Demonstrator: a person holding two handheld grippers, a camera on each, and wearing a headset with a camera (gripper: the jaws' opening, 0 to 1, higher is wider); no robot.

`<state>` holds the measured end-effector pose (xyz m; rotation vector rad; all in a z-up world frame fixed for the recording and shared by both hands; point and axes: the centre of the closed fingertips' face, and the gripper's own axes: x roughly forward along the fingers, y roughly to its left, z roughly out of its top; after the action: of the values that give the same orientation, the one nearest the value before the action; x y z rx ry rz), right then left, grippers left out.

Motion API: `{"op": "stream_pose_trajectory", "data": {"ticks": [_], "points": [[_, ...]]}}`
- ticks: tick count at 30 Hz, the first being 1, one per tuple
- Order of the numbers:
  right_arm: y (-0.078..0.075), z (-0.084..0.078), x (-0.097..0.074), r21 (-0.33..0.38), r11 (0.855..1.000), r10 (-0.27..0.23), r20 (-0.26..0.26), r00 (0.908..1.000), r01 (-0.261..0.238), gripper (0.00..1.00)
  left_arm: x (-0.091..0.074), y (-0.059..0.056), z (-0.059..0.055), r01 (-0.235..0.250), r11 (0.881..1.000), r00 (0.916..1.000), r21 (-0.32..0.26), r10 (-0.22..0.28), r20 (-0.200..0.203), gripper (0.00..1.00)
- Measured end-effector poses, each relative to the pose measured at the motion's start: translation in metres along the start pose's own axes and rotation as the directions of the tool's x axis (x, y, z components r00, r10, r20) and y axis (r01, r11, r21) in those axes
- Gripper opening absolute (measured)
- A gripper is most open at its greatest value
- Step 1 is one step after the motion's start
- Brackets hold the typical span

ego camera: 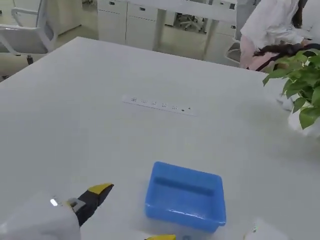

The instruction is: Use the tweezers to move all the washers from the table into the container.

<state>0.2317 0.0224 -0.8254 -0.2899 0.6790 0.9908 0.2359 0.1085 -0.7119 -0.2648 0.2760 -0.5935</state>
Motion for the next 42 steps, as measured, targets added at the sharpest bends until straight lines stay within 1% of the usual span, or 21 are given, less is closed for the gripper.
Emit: {"op": "stream_pose_trajectory", "data": {"ticks": [1,2,3,4,5,8,9,10,12,15,18,19,21,24,27,32,36,37,39,41,42], "points": [[-0.001,0.0,0.0,0.007,1.0,0.0,0.001,1.0,0.0,0.04,0.0,-0.003,0.003,0.013,0.999,0.9993,-0.036,-0.012,0.036,0.91],[-0.001,0.0,0.0,0.017,1.0,0.001,0.004,1.0,-0.001,0.04,-0.001,-0.002,0.002,0.007,1.0,0.9993,-0.014,-0.007,0.038,0.92],[-0.002,0.0,0.0,0.026,1.0,0.005,0.007,1.0,-0.006,0.04,-0.001,0.001,-0.001,-0.005,1.0,0.9997,0.024,0.004,0.022,0.91],[-0.003,0.0,0.0,0.032,0.999,0.009,0.006,0.9999,-0.009,0.04,-0.001,0.005,-0.003,-0.023,0.999,0.9997,0.044,0.022,0.006,0.9],[-0.003,0.0,-0.001,0.039,0.999,0.011,0.005,0.9999,-0.012,0.04,0.0,0.008,-0.005,-0.039,0.998,0.9992,0.049,0.039,-0.003,0.89],[-0.002,0.0,0.0,0.046,0.999,0.019,0.005,0.9998,-0.019,0.04,-0.001,0.014,-0.006,-0.053,0.997,0.9986,0.047,0.054,0.0,0.9],[-0.002,0.001,0.0,0.048,0.999,0.02,0.005,0.9998,-0.021,0.04,-0.003,0.014,-0.004,-0.055,0.998,0.9984,0.041,0.055,0.01,0.9],[-0.002,0.001,0.0,0.049,0.999,0.023,0.003,0.9997,-0.023,0.04,-0.004,0.013,0.0,-0.051,0.998,0.9979,0.025,0.05,0.041,0.91],[-0.003,0.001,0.001,0.052,0.998,0.026,-0.002,0.9997,-0.025,0.04,-0.004,0.015,0.004,-0.06,0.998,0.9963,0.023,0.058,0.064,0.93],[-0.003,0.002,0.002,0.048,0.998,0.027,-0.012,0.9995,-0.027,0.04,-0.004,0.018,0.003,-0.077,0.996,0.9957,0.036,0.075,0.054,0.95],[-0.002,0.005,0.001,0.047,0.998,0.031,-0.011,0.9995,-0.03,0.04,-0.002,0.017,-0.001,-0.078,0.995,0.9965,0.057,0.076,0.036,0.95],[-0.002,0.008,0.0,0.044,0.999,0.031,-0.002,0.9995,-0.031,0.04,-0.002,0.015,-0.003,-0.073,0.995,0.9972,0.069,0.071,0.025,0.95],[-0.002,0.013,-0.002,0.042,0.999,0.032,0.007,0.9995,-0.032,0.04,-0.001,0.015,-0.004,-0.069,0.994,0.9976,0.08,0.067,0.018,0.94],[-0.003,0.021,-0.004,0.039,0.999,0.029,0.022,0.9993,-0.03,0.04,-0.002,0.017,-0.006,-0.076,0.994,0.9971,0.073,0.075,0.005,0.92],[-0.004,0.031,-0.01,0.037,0.999,0.027,0.038,0.9989,-0.028,0.04,-0.002,0.018,-0.006,-0.08,0.994,0.9968,0.076,0.08,0.008,0.92],[-0.006,0.052,-0.024,0.056,0.998,0.026,0.076,0.9967,-0.03,0.04,-0.002,0.016,-0.01,-0.067,0.994,0.9976,0.089,0.068,-0.012,0.91],[-0.009,0.065,-0.034,0.06,0.998,0.029,0.098,0.9948,-0.035,0.04,-0.002,0.017,-0.01,-0.069,0.994,0.9975,0.083,0.07,-0.012,0.9],[-0.009,0.07,-0.037,0.063,0.997,0.035,0.108,0.9935,-0.042,0.04,-0.002,0.017,-0.011,-0.068,0.995,0.9973,0.078,0.07,-0.021,0.9],[-0.006,0.074,-0.041,0.049,0.997,0.058,0.111,0.9921,-0.064,0.04,-0.002,0.017,-0.011,-0.068,0.994,0.9973,0.081,0.07,-0.022,0.9],[-0.008,0.076,-0.045,0.023,0.998,0.054,0.097,0.9938,-0.057,0.04,-0.001,0.015,-0.01,-0.056,0.995,0.9983,0.077,0.057,-0.014,0.9],[-0.009,0.078,-0.047,0.018,0.998,0.052,0.094,0.9942,-0.054,0.04,-0.001,0.014,-0.01,-0.056,0.995,0.9982,0.078,0.057,-0.017,0.9]]}}
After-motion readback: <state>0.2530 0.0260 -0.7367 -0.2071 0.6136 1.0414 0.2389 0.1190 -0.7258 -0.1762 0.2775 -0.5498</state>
